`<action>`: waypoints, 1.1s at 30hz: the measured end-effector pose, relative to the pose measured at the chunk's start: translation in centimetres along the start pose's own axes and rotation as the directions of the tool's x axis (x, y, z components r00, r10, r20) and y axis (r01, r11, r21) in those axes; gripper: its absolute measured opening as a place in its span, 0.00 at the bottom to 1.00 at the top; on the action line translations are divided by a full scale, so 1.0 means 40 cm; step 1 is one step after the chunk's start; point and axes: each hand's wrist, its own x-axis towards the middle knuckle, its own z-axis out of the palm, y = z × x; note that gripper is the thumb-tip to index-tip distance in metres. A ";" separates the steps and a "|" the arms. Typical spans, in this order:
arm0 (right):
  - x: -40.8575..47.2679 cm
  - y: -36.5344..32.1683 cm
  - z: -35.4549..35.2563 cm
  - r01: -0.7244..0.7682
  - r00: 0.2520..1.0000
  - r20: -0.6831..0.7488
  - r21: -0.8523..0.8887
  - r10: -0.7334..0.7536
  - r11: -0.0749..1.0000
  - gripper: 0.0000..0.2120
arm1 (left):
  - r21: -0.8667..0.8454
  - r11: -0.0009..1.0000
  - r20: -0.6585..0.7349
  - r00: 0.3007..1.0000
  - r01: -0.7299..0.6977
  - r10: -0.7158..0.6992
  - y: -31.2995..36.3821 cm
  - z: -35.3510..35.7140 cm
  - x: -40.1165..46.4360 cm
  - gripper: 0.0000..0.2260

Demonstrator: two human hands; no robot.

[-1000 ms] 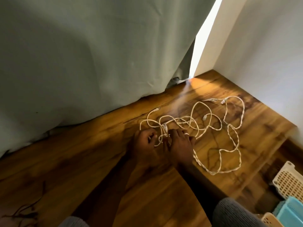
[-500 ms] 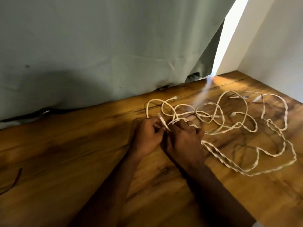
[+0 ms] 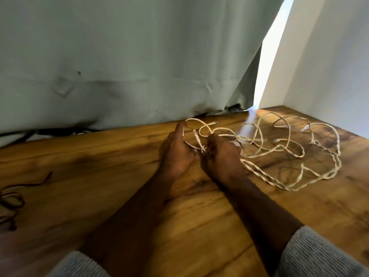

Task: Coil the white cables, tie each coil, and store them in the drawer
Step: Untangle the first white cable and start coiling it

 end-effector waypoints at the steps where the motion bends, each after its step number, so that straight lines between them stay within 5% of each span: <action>1: -0.006 -0.005 -0.002 0.027 1.000 -0.011 0.033 -0.026 0.999 0.12 | 0.035 0.999 -0.024 0.999 -0.037 0.038 0.004 -0.005 -0.013 0.33; 6: -0.024 -0.010 -0.014 0.104 0.991 0.056 0.260 -0.123 0.960 0.17 | 0.345 0.934 -0.204 0.963 -0.098 0.176 0.028 -0.094 -0.066 0.14; 11: -0.048 -0.024 -0.035 0.221 0.955 0.094 0.404 -0.280 0.888 0.12 | 0.586 0.715 0.301 0.922 -0.381 0.245 0.025 -0.147 -0.080 0.16; 14: -0.046 -0.011 -0.050 0.159 0.976 0.075 0.383 -0.203 0.910 0.18 | 0.675 0.668 0.153 0.945 -0.314 0.289 0.014 -0.163 -0.074 0.10; 18: -0.026 0.038 -0.051 0.081 0.995 0.050 0.179 -0.092 0.980 0.13 | 0.443 0.896 -0.198 0.975 0.000 0.098 -0.049 -0.198 -0.058 0.10; 21: -0.020 0.030 -0.031 0.070 0.981 0.171 0.117 -0.089 0.991 0.19 | 0.172 0.984 -0.142 0.988 -0.033 0.058 -0.059 -0.191 -0.066 0.09; 24: -0.020 -0.007 -0.024 0.098 0.984 0.147 0.055 -0.105 0.994 0.27 | 0.022 0.995 -0.037 0.995 -0.095 0.096 -0.046 -0.189 -0.071 0.07; 29: -0.024 -0.029 -0.020 0.018 0.992 0.110 0.380 -0.065 0.925 0.11 | -0.130 0.983 0.101 0.984 -0.132 0.146 -0.013 -0.157 -0.076 0.07; 33: -0.012 -0.022 -0.014 0.097 0.989 0.075 0.342 -0.130 0.935 0.13 | -0.271 0.960 0.046 0.995 -0.070 0.086 0.010 -0.128 -0.067 0.09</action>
